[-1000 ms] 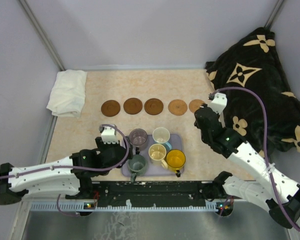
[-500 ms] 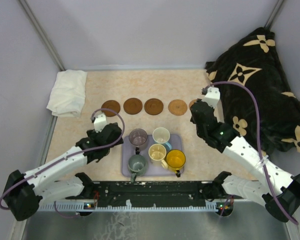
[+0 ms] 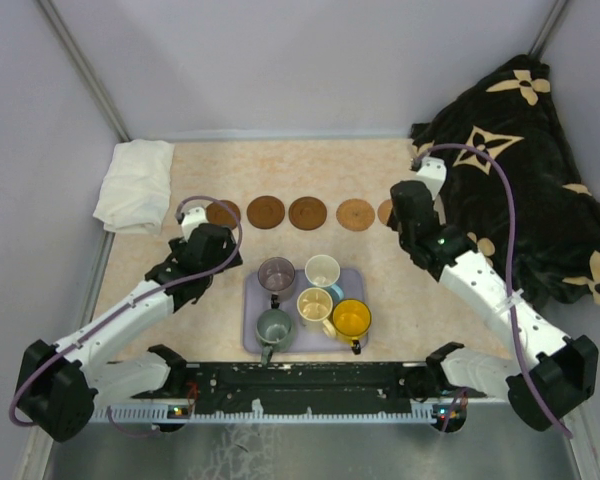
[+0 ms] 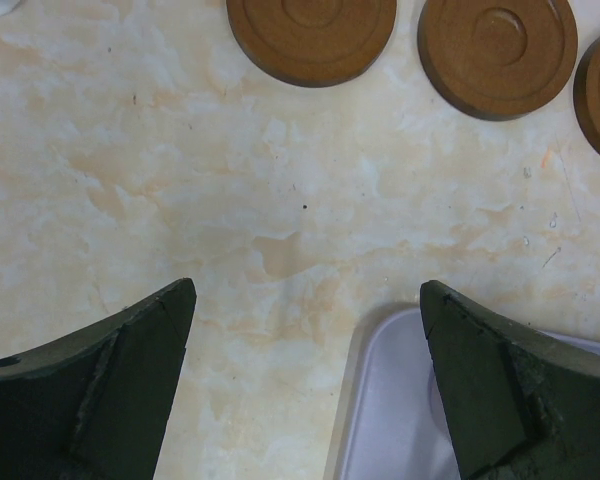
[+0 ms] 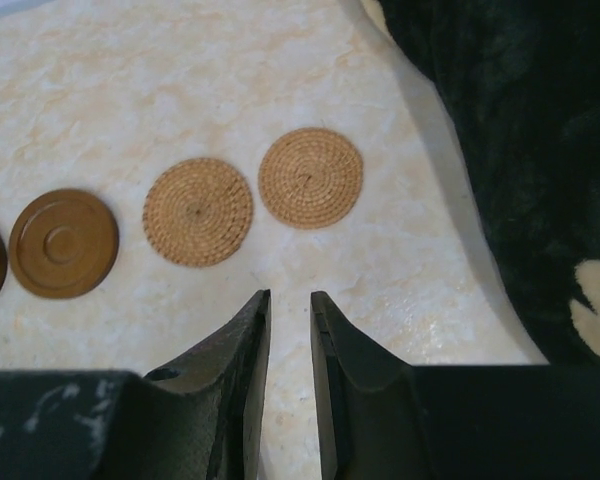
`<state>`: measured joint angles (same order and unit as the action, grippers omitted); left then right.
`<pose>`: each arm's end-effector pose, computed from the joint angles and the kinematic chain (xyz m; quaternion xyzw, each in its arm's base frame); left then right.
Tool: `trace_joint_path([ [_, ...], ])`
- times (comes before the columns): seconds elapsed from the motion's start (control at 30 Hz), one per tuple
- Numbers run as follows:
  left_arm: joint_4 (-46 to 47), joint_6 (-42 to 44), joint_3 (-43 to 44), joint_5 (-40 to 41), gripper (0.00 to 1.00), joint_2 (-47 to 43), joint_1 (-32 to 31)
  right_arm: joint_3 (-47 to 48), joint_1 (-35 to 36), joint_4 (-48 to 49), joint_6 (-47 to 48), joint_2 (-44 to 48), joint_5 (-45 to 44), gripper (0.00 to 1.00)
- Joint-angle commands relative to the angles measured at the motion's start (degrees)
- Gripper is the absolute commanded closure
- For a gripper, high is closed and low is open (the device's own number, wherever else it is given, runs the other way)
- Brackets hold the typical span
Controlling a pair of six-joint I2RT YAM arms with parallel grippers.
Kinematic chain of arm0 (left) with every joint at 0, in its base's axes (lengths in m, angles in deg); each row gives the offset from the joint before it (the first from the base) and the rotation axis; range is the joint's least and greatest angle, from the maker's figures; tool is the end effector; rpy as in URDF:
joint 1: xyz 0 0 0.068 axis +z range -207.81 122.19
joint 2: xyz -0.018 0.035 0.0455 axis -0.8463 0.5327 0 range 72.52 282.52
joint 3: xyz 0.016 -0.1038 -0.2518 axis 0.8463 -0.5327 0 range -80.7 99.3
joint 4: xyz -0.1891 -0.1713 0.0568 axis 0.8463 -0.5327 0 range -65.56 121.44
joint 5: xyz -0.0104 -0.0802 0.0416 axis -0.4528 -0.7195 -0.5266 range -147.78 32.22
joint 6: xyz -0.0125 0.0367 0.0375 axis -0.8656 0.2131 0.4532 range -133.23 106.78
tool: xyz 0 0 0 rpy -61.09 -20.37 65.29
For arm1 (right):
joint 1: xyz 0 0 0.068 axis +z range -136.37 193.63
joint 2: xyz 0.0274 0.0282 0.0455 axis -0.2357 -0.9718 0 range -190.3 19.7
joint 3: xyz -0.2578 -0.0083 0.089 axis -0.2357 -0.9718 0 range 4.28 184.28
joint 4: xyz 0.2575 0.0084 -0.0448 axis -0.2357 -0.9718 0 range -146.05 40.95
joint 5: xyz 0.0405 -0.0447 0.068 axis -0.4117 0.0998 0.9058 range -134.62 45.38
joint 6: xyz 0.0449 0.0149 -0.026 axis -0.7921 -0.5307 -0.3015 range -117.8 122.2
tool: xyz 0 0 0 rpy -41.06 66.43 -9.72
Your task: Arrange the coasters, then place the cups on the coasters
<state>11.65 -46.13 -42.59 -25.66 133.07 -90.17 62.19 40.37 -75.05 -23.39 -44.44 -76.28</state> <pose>0.1932 -0.1001 0.2353 -0.1162 0.8781 0.0033 0.4641 0.2255 0.0927 0.3284 0.1233 0.8437 -0.0095 0.5224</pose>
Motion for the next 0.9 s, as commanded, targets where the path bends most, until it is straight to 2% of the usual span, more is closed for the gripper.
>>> trace_joint_path([
  [0.0,1.03,2.58,1.52,-1.81,0.01,0.99,0.53,2.50,-3.18,-0.30,0.08,-0.31,4.54,0.75],
  [0.23,-1.32,2.78,0.50,-4.10,0.03,3.73,0.47,-4.63,-3.19,-0.83,-1.05,4.61,6.01,0.72],
  [0.3,-1.38,2.60,-0.11,-5.53,0.09,4.39,0.51,-7.48,-3.19,-0.48,-1.35,6.70,7.13,0.73],
  [0.37,-1.38,1.63,-1.27,-6.80,0.24,4.82,0.54,-10.08,-3.19,-0.48,-1.41,8.98,7.86,0.73],
  [0.4,-1.35,1.08,-1.71,-7.47,0.27,4.83,0.54,-11.23,-3.19,-0.48,-1.38,9.96,8.55,0.74],
  [0.47,-0.88,0.23,-2.86,-8.68,0.29,4.68,0.51,-13.37,-3.19,-0.41,-1.32,11.79,10.03,0.76],
  [0.63,-0.31,-0.11,-3.77,-11.06,0.25,4.79,0.51,-15.45,-3.10,-2.56,-1.59,15.14,12.51,0.77],
  [0.7,-0.05,-0.21,-4.10,-11.63,0.23,4.67,0.54,-14.81,-3.10,-4.32,-1.81,15.88,11.72,0.71],
  [0.77,0.39,-0.13,-4.42,-12.01,0.22,4.81,0.53,-13.88,-3.10,-5.87,-1.54,15.83,10.89,0.59],
  [0.87,0.79,-0.11,-4.70,-12.48,0.22,5.54,0.54,-12.11,-3.14,-8.07,-0.97,13.57,10.19,0.48],
])
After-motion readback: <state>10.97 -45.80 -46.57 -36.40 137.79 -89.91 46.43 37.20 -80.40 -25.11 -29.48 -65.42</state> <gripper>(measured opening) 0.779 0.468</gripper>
